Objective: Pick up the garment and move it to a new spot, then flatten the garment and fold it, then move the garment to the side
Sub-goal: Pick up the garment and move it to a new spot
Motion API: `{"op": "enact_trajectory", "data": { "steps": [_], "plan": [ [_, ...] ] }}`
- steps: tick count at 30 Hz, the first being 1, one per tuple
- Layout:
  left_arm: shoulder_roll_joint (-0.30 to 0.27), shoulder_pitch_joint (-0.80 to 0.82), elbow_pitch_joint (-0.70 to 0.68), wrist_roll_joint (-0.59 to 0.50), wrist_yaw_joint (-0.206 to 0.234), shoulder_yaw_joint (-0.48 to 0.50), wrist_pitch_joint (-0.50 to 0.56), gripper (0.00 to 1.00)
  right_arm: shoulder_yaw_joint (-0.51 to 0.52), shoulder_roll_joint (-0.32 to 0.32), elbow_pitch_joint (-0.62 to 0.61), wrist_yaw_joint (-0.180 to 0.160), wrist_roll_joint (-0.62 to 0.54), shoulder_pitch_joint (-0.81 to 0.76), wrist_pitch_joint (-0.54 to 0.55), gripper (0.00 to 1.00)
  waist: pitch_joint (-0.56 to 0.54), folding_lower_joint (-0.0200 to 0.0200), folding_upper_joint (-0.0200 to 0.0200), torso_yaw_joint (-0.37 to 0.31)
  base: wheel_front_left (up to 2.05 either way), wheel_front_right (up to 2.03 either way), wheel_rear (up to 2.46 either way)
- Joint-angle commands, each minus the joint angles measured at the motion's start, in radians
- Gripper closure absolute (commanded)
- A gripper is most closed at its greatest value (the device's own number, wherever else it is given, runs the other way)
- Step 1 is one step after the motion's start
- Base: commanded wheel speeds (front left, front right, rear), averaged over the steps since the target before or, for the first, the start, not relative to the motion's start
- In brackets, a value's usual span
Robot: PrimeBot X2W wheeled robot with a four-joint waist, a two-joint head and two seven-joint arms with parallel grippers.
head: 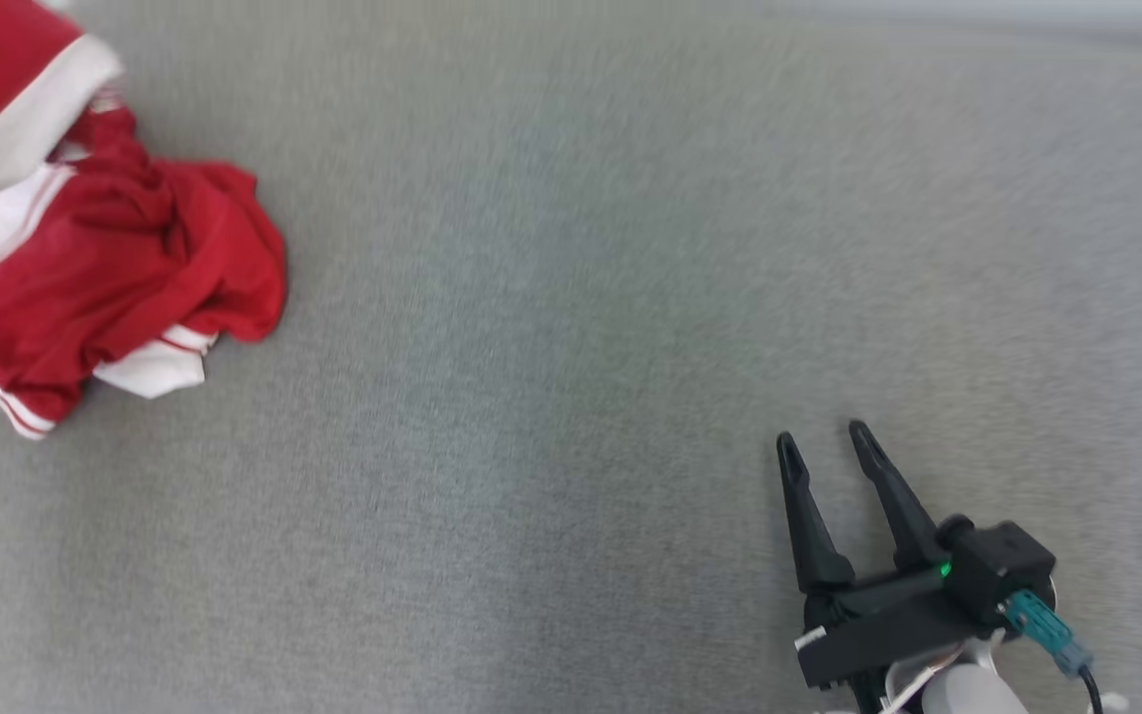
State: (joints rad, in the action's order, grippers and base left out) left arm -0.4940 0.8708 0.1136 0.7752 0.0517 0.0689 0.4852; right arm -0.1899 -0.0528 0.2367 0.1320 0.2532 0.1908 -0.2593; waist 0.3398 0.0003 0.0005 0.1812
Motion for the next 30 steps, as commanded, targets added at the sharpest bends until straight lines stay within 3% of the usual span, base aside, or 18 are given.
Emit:
{"op": "enact_trajectory", "data": {
  "steps": [1,14,22,30],
  "plan": [
    [0.009,0.017,-0.009,-0.012,-0.007,-0.008,-0.009,1.0,0.0,0.003,0.005,-0.003,0.014,-0.018,-0.005,0.0,-0.106,-0.0003,-0.0005,-0.068,0.0,0.0,0.0],
    [0.137,-0.077,-0.064,0.012,-0.054,-0.142,-0.023,1.0,0.039,0.003,-0.01,-0.003,0.019,-0.143,-0.007,0.0,-0.291,-0.0003,-0.0005,-0.304,0.0,0.0,0.0],
    [0.248,-0.228,-0.086,0.02,-0.067,-0.19,-0.125,1.0,0.066,0.002,-0.048,-0.002,-0.04,-0.197,0.021,0.0,-0.323,-0.0003,-0.0005,-0.447,0.0,0.0,0.0],
    [0.348,-0.365,-0.004,-0.036,-0.079,-0.264,-0.27,1.0,0.063,-0.016,-0.104,-0.003,-0.057,-0.236,0.066,0.0,-0.303,-0.0003,-0.0005,-0.515,0.0,0.0,0.0]
  ]
}}
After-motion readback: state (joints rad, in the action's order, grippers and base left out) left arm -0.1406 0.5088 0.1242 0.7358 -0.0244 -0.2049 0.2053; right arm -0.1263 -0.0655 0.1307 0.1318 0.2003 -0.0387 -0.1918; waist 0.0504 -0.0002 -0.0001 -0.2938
